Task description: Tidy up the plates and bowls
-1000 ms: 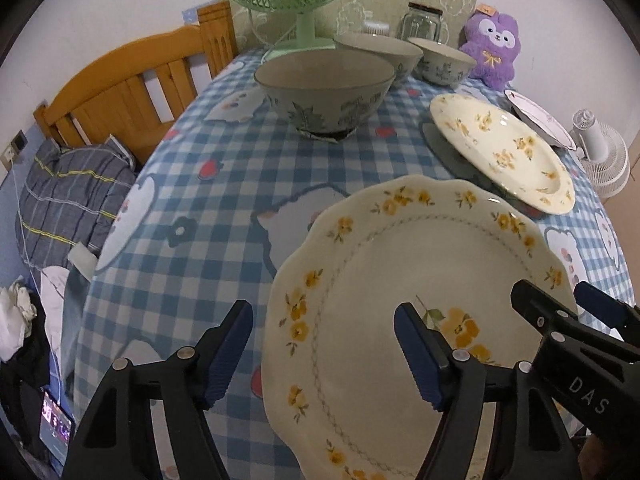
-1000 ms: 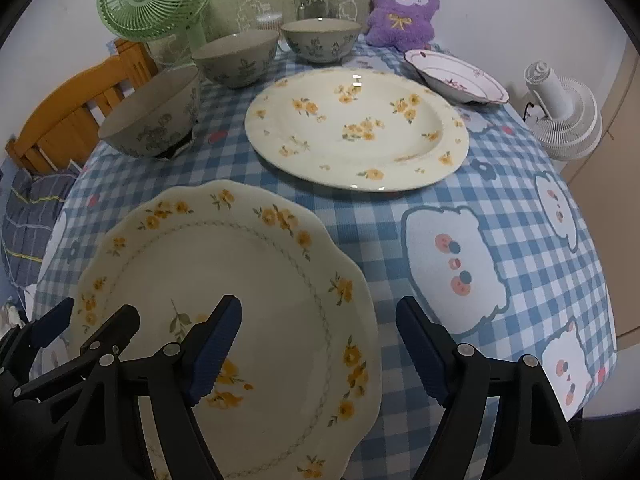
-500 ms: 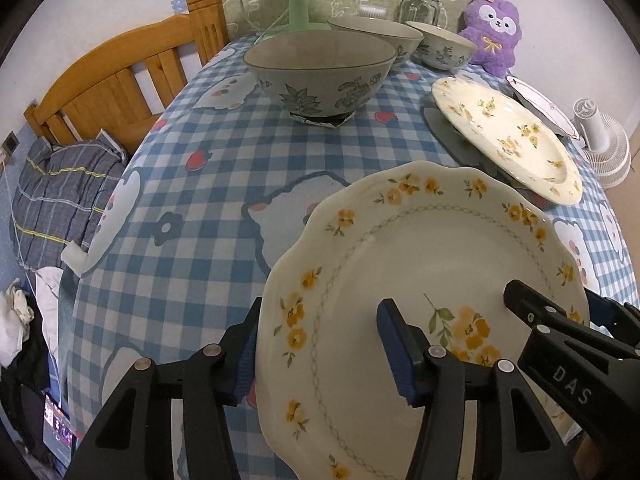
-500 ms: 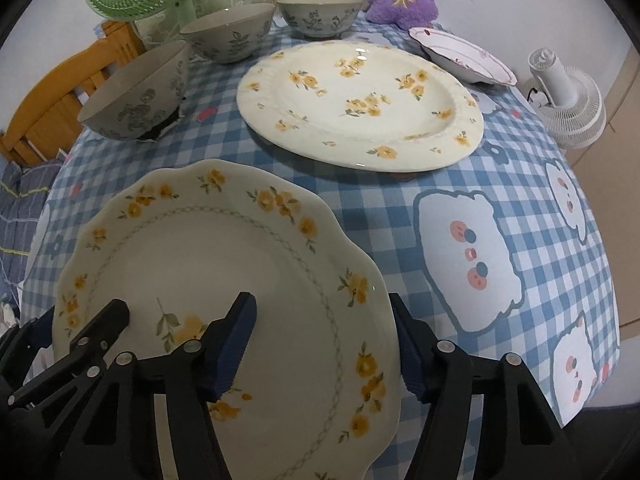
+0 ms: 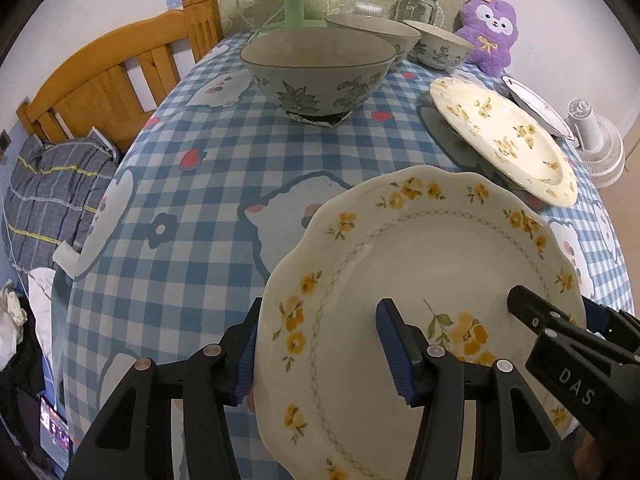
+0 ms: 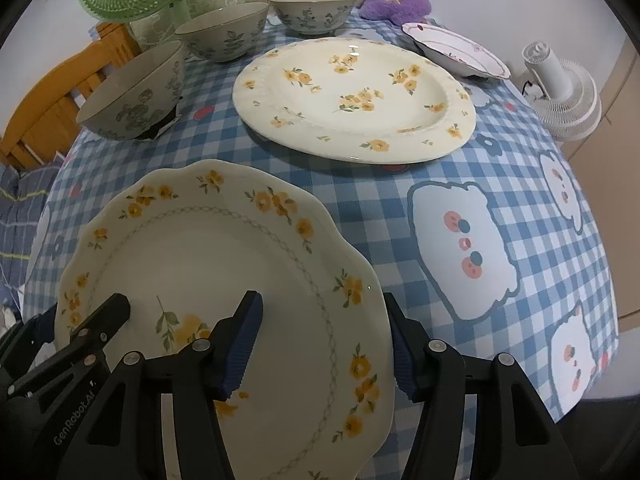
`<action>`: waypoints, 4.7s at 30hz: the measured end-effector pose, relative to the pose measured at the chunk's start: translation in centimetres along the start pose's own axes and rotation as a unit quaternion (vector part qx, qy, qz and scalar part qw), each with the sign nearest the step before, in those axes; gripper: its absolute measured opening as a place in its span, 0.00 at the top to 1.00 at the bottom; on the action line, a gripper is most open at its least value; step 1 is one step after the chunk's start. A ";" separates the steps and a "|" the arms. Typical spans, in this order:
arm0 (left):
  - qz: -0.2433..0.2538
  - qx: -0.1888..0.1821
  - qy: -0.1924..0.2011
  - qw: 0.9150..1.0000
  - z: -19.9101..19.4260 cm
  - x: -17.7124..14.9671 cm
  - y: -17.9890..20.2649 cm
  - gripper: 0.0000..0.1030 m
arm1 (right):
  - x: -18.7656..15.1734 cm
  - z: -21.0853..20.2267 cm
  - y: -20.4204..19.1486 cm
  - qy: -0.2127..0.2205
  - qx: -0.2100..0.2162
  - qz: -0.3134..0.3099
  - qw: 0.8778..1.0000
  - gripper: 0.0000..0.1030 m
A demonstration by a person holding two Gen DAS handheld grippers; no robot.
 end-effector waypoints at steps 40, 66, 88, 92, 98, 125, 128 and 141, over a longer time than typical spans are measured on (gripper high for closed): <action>0.049 0.000 0.071 0.996 -4.9 3.0 11.5 0.48 | 2.7 -5.0 12.4 0.050 -0.004 0.033 0.998 0.39; 0.025 0.002 0.071 0.997 -1.5 4.2 23.7 0.48 | 5.2 -0.7 24.8 0.030 -0.005 0.011 0.999 0.40; 0.007 0.020 0.036 0.999 4.0 2.1 27.3 0.48 | 3.9 4.9 27.9 0.000 0.003 0.006 1.000 0.40; 0.004 0.021 0.031 0.999 4.5 1.9 27.3 0.48 | 4.1 5.0 28.0 0.003 0.004 0.004 1.000 0.40; -0.002 0.007 0.017 1.000 5.0 1.6 27.2 0.42 | 4.1 5.1 27.9 -0.004 0.010 -0.002 1.000 0.38; 0.011 0.010 0.082 0.997 -2.9 4.8 26.8 0.08 | 8.0 -3.6 28.0 0.082 0.044 -0.004 0.996 0.16; 0.004 0.008 0.083 0.997 -3.7 5.1 26.8 0.08 | 8.4 -4.4 28.0 0.088 0.051 -0.004 0.995 0.15; 0.007 0.041 0.119 0.992 -6.4 7.0 26.0 0.05 | 10.9 -7.3 25.1 0.130 0.076 -0.026 0.988 0.13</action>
Point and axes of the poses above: each gripper's, at about its wrist camera, not at the fingertips, and z roughly the way its jaws point, y to its right, x to its top, the point moved 7 cm from there along z, roughly the way its jaws point, and after that the axes turned 6 degrees about -x, right-handed, at the moved point
